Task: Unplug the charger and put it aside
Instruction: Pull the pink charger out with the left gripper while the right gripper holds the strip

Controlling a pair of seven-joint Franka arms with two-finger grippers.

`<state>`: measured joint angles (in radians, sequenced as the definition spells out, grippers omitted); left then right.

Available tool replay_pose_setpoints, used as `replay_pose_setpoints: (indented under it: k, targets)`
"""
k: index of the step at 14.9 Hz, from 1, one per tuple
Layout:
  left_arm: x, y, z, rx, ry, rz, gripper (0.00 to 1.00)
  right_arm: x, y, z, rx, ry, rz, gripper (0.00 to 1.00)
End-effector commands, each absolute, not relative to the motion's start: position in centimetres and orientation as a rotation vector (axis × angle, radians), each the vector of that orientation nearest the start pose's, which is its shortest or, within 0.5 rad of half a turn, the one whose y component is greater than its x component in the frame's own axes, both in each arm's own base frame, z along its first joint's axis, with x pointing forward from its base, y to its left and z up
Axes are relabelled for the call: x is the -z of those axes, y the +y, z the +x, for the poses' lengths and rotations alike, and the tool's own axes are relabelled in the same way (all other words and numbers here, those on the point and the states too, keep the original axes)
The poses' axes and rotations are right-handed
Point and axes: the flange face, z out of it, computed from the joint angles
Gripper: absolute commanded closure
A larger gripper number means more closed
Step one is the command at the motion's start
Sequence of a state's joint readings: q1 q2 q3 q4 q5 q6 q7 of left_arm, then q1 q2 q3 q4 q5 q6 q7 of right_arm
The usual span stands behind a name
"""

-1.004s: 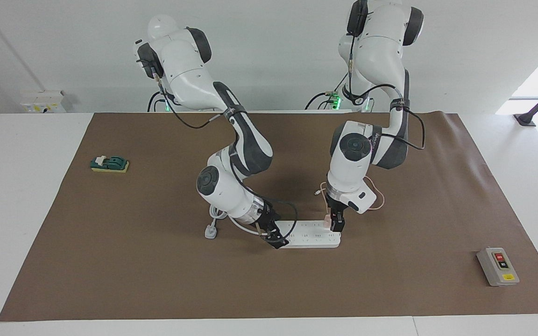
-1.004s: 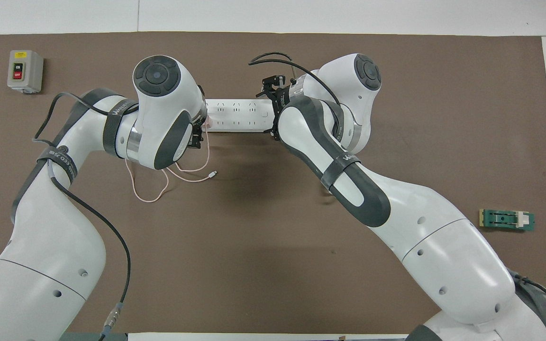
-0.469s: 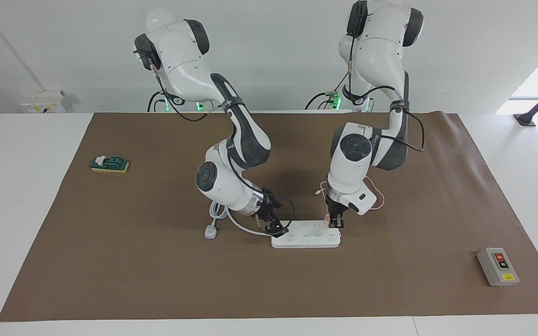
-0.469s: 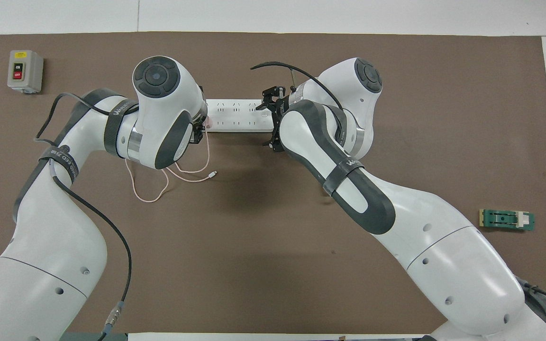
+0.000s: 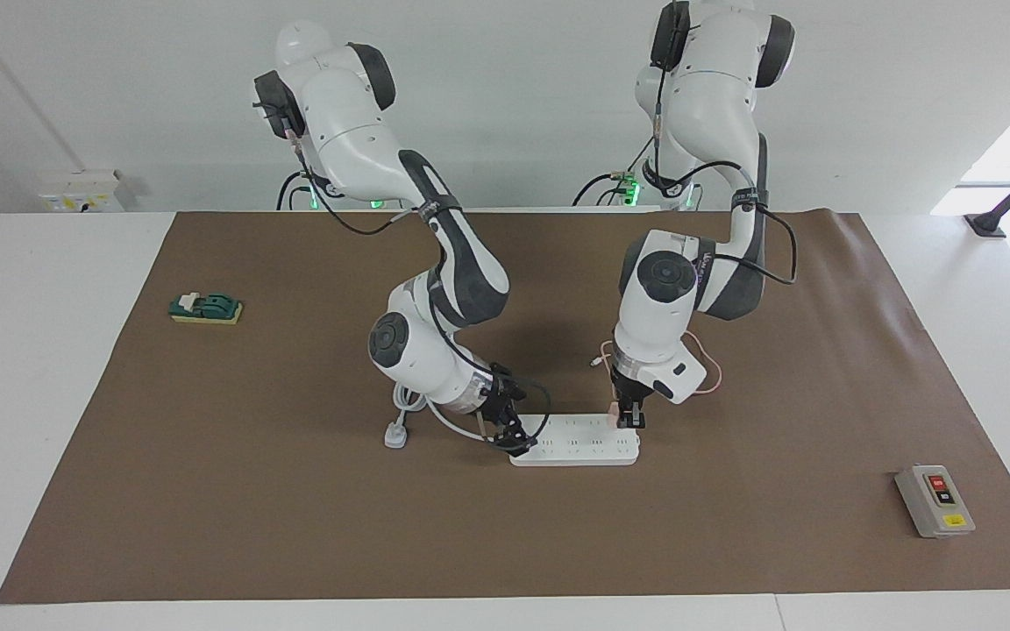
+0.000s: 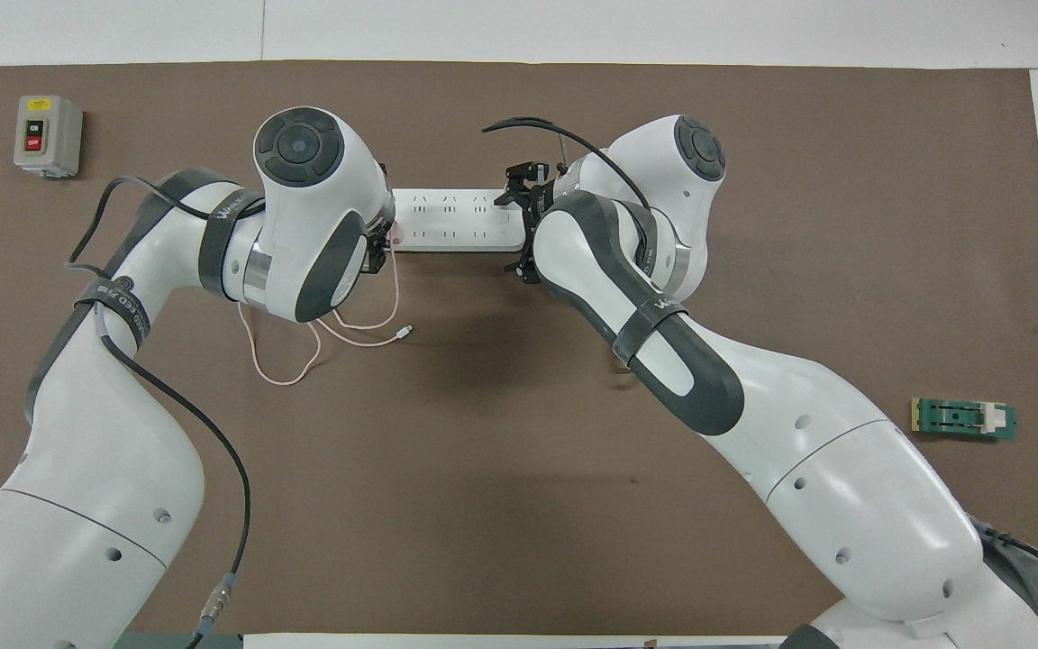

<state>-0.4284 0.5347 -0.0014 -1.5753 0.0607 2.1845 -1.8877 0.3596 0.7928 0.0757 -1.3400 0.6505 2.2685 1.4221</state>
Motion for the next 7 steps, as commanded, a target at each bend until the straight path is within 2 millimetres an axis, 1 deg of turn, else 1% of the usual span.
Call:
replay_pose_setpoints:
  k: [1,3,5,6,7]
  targets:
    - [-32.6,-30.2,63.2,0.130,-2.041,-2.422,1.00,-26.4,31.6,69.9,-0.507,1.711,-2.019,0.00]
    - [-32.5,-30.7,63.0,0.131,-2.032,-2.427,1.00,-26.2,31.1,70.8,-0.497,1.712,-2.004,0.00]
    - [-32.3,-30.6,63.1,0.133,-2.031,-2.429,1.00,-25.7,31.0,71.0,-0.499,1.717,-2.000,0.00]
    - [-31.9,-30.7,63.1,0.132,-2.024,-2.430,1.00,-26.0,31.0,71.5,-0.490,1.707,-1.995,0.00]
    - [-31.9,-30.7,63.1,0.132,-2.022,-2.431,1.00,-25.7,31.1,71.7,-0.496,1.706,-1.997,0.00]
